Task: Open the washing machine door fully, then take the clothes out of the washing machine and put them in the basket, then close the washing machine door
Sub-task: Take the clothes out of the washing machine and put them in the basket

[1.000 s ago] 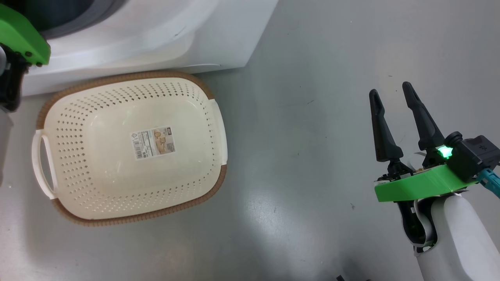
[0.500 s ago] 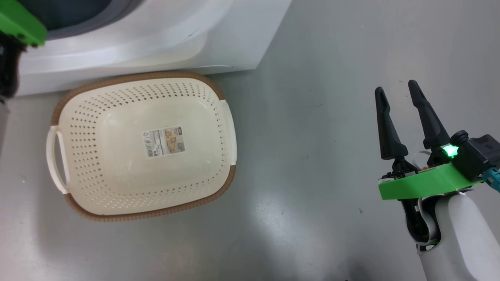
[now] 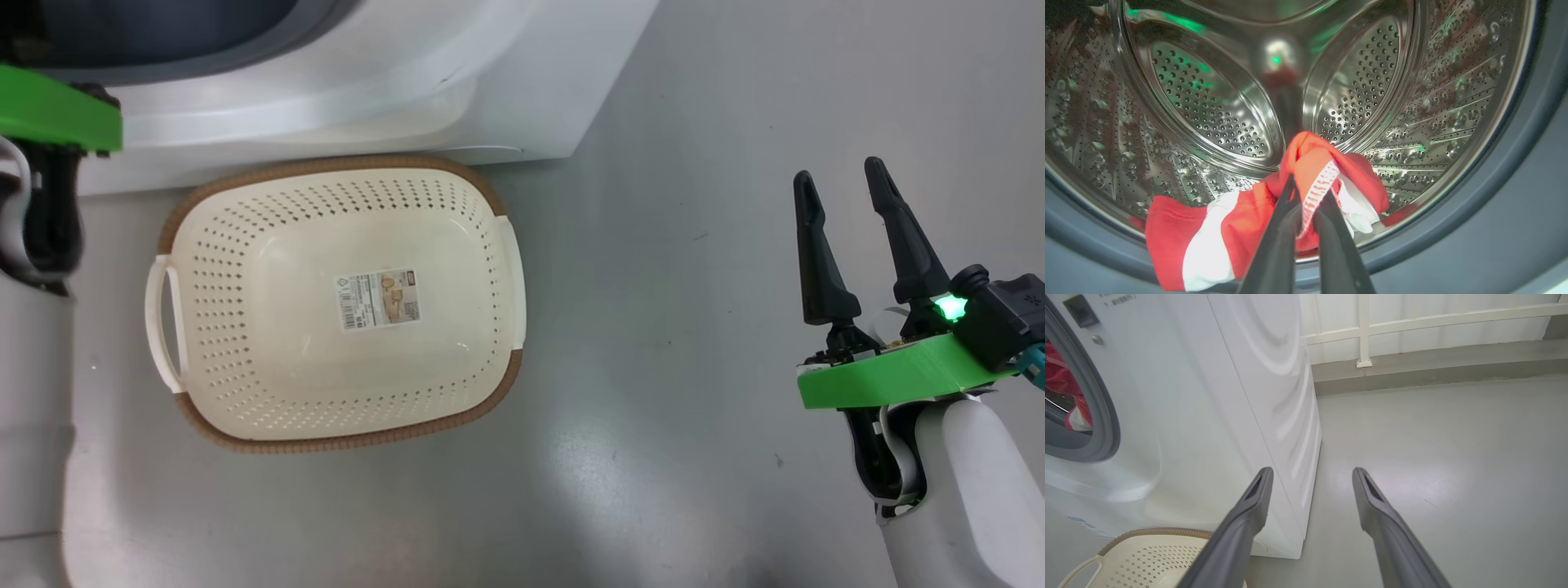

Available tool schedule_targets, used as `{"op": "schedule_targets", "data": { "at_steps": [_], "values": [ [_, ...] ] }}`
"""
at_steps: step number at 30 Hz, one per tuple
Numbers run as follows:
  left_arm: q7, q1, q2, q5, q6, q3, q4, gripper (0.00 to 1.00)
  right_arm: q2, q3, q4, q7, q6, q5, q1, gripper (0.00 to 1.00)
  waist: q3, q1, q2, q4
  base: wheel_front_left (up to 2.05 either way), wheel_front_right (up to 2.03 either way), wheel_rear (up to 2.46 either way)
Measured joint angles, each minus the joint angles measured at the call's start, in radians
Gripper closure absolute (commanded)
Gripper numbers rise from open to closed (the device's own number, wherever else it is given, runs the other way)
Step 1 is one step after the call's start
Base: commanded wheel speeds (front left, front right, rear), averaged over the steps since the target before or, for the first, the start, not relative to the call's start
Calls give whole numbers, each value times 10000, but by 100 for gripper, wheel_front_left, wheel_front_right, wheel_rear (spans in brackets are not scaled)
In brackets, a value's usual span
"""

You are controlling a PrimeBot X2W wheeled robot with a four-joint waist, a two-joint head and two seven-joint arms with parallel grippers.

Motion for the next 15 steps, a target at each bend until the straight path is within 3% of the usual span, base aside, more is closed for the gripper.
{"op": "schedule_targets", "data": {
  "at_steps": [7,15],
  "values": [
    [0,1283,-968,1275,-98,1444,-1747,100,-2,-15,10,0,0,-25,17,0,-191,0,0,270,0,0,0],
    [2,2512,-1290,1737,-104,1691,-3680,100,-2,-38,17,0,0,-90,182,0,-401,0,0,409,0,0,0]
  ]
}}
